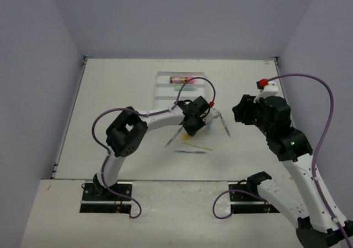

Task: Sort the stationery into containers
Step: Pick up the pen from the center of the board, then place the pen in the storage box, then pick up the pen from the center of the board, then place the pen in the storage box.

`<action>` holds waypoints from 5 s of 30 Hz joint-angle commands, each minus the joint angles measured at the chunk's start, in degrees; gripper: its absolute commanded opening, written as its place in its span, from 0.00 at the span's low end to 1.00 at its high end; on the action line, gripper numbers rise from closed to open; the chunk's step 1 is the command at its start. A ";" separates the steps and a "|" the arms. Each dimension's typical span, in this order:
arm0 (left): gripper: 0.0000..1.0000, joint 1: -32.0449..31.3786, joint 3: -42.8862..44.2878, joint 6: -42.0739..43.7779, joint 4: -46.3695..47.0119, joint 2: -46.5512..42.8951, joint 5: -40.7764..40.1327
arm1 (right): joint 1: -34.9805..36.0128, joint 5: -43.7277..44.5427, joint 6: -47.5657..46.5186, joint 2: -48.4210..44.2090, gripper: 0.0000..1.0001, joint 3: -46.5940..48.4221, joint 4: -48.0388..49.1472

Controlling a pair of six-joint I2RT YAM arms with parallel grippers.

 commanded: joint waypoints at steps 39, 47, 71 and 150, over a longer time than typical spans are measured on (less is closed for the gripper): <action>0.17 15.59 14.00 53.93 20.38 6.17 -5.89 | 0.10 -11.64 -3.47 0.93 0.52 -0.56 2.29; 0.59 15.56 12.33 52.26 18.72 5.06 -4.31 | 0.10 -11.38 -3.26 1.19 0.52 -0.42 2.68; 0.50 -2.36 22.38 -24.13 4.65 2.94 -12.59 | 0.10 -1.89 1.48 -3.99 0.48 -1.29 4.00; 1.00 18.46 8.99 50.09 17.40 -1.78 10.20 | -3.06 -4.27 -0.79 20.16 0.53 -1.13 2.16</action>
